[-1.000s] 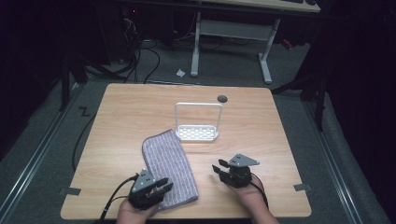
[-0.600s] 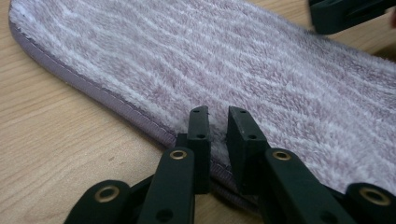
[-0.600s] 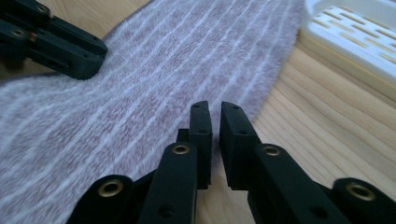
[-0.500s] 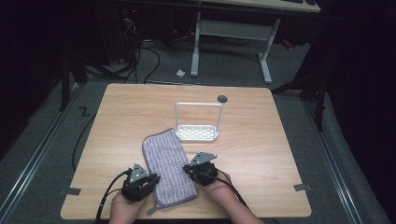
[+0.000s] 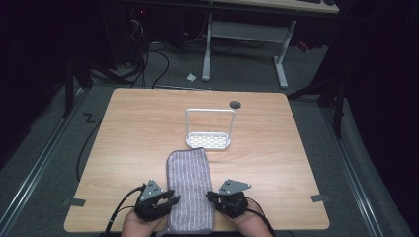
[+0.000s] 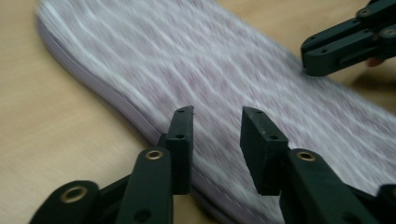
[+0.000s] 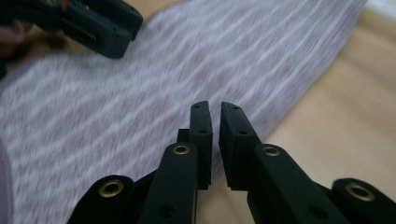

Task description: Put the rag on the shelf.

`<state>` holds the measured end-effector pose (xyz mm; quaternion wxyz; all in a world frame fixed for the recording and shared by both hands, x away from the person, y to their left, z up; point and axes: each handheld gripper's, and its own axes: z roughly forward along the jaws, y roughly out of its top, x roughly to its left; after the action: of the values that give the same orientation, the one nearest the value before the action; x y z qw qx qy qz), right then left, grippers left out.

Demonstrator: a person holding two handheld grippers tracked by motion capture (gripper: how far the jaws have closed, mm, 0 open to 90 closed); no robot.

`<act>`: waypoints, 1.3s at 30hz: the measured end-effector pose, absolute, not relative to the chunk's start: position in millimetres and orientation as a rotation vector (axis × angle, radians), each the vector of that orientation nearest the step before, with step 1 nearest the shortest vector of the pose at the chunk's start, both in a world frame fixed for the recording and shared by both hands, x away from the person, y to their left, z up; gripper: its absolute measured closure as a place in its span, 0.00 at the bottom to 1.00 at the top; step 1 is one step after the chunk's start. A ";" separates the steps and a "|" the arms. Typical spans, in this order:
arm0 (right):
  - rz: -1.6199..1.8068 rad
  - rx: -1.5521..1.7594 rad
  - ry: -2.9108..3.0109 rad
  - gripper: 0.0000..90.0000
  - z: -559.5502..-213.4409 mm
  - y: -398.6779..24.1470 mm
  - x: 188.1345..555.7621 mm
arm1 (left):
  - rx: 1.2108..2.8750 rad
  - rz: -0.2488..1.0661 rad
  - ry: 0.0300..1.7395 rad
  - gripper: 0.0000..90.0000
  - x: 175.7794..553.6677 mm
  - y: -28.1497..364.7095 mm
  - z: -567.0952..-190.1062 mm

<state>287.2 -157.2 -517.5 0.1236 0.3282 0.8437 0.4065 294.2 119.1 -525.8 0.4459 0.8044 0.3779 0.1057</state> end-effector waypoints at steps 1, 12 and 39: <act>1.189 0.955 2.437 0.91 -514.2 -154.7 292.2 | 1.978 0.259 0.960 0.69 299.5 117.6 -525.0; 0.998 1.013 2.415 0.93 -526.5 -125.2 364.3 | 2.023 0.259 0.974 0.76 325.2 114.9 -534.3; 1.077 1.081 2.411 0.86 -527.8 -194.8 292.4 | 1.959 0.329 0.992 0.53 318.2 83.6 -529.6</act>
<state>292.4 -194.8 -527.8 0.1436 0.3750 0.8362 0.3734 318.2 83.6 -529.6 0.4444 0.7904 0.4002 0.1325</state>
